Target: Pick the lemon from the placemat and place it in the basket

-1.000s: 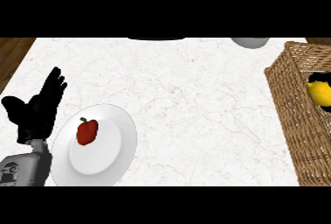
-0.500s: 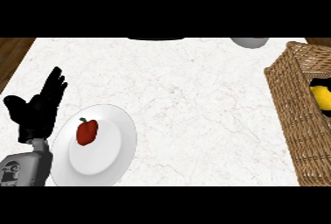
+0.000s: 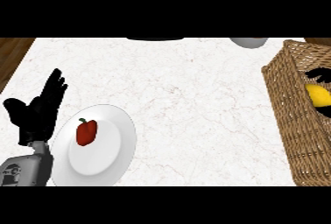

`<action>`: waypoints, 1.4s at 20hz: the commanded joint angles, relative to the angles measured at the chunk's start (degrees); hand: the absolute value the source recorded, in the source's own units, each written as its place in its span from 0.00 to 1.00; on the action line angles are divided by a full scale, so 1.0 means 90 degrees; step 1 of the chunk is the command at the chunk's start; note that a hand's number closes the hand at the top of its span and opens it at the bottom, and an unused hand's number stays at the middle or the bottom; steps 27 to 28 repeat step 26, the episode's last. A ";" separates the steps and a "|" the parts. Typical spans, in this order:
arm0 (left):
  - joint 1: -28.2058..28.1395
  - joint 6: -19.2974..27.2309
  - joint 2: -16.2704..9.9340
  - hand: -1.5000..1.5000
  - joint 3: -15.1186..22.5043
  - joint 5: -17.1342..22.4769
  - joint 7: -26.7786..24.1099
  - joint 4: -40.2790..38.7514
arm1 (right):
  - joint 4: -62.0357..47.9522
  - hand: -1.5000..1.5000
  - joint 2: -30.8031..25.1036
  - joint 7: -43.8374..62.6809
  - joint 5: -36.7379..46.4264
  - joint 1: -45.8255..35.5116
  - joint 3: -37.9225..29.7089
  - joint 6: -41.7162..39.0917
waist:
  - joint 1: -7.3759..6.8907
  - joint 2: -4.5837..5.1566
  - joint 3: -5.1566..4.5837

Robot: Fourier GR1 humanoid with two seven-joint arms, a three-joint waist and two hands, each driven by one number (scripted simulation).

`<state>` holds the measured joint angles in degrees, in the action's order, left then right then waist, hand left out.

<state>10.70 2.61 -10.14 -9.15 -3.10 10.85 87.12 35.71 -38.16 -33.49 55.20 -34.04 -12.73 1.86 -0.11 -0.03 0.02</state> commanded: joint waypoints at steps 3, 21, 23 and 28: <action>-0.0046 0.0059 0.0107 0.50 0.0081 -0.0039 0.0080 0.0037 | 0.0181 0.00 -0.0049 -0.0275 -0.1166 -0.0185 -0.0817 -0.0907 | 0.0060 -0.0026 -0.0004; -0.0087 0.0030 0.0163 0.50 0.0101 -0.0091 -0.0423 -0.0217 | -0.2036 0.00 -0.2296 -0.0648 -0.3000 0.0165 -0.2783 -0.3489 | -0.0129 0.0085 0.0026; 0.0318 -0.0229 -0.0186 0.50 -0.0169 0.0183 -0.0094 -0.0306 | -0.2197 0.00 -0.2301 -0.0901 -0.3012 0.0278 -0.2758 -0.3568 | -0.0100 0.0071 0.0022; 0.0301 -0.0040 -0.0071 0.50 0.0059 -0.0063 0.0153 -0.0051 | -0.2350 0.00 -0.2511 -0.1462 -0.3126 0.0674 -0.2875 -0.3771 | -0.0090 0.0080 0.0045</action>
